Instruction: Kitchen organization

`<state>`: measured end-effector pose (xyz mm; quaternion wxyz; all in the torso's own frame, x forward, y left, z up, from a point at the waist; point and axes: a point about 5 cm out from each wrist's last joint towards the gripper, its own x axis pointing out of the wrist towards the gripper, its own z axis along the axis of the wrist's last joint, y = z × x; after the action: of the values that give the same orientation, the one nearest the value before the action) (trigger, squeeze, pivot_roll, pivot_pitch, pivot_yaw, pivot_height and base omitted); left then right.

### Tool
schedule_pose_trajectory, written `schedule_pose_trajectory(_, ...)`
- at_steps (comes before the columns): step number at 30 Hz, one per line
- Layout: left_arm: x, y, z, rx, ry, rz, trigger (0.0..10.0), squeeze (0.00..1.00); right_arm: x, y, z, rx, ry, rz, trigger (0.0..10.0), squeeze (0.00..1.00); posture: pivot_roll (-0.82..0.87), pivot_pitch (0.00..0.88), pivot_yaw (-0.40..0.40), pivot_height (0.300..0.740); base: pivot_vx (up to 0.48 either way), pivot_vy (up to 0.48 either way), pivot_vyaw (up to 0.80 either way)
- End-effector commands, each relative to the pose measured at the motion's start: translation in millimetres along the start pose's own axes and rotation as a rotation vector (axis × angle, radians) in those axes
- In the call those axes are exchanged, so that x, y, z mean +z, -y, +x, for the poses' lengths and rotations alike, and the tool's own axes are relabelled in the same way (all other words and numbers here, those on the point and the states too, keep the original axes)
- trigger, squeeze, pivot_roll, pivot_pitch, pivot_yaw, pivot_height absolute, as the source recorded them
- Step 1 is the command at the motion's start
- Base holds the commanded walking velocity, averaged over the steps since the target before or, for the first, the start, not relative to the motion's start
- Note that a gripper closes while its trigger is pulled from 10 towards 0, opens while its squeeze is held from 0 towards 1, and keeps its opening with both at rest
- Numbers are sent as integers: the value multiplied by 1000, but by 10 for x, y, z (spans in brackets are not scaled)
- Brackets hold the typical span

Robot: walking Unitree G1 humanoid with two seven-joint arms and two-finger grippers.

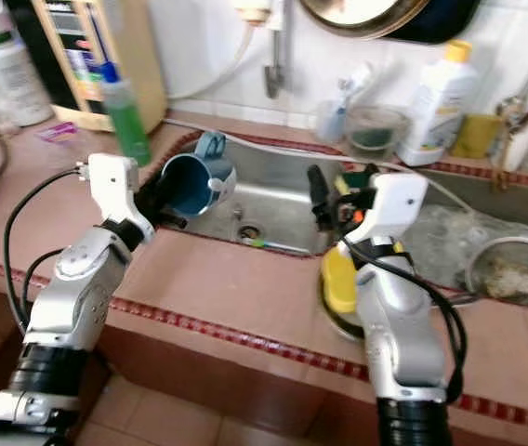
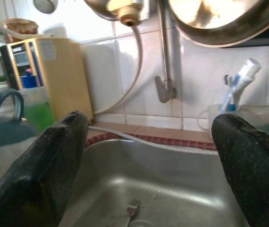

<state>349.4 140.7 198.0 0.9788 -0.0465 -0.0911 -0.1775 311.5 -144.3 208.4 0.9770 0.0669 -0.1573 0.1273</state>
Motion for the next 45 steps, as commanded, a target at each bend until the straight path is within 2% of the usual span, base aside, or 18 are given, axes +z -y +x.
schedule_pose_trajectory(1, 28, 80, 34, -31, 10, -8, 10000, 0, 41, 78, -11, -27, 15, -16, 10000, 0, -153, 90, 55, 740, 0, 480, 0)
schedule_pose_trajectory(6, 40, 103, 31, -43, 21, -15, 10000, 0, 34, 84, -11, -29, 8, -17, 10000, 0, -152, 91, 55, 740, 0, 0, 0)
schedule_pose_trajectory(14, 41, 121, 25, -65, 20, 4, 10000, 0, 20, 96, -5, -33, 3, -19, 10000, 0, -151, 87, 54, 740, 0, 0, -675)
schedule_pose_trajectory(40, 20, 117, 25, -141, -24, 29, 10000, 0, -13, 95, -26, -18, -3, -24, 10000, 0, -145, 76, 56, 740, 0, 0, 0)
schedule_pose_trajectory(45, 7, 123, 16, -155, -37, 21, 10000, 0, -14, 103, -33, -22, -6, -26, 10000, 0, -147, 83, 57, 740, 280, 0, 0)
